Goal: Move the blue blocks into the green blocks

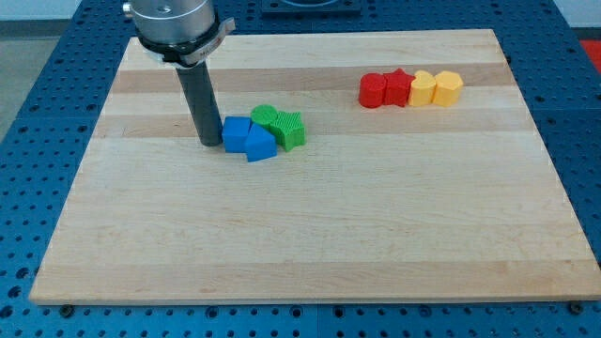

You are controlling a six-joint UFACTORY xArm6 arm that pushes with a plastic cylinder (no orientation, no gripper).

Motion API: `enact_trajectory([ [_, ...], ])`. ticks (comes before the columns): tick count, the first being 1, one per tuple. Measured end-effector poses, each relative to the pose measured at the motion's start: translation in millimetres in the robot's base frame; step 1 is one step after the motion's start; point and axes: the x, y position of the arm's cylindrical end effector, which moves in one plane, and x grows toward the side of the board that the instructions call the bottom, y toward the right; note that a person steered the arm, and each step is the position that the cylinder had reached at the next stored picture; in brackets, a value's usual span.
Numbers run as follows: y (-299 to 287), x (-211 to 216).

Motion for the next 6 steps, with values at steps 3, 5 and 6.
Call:
enact_trajectory([
  [3, 44, 11],
  [5, 65, 6],
  [6, 68, 6],
])
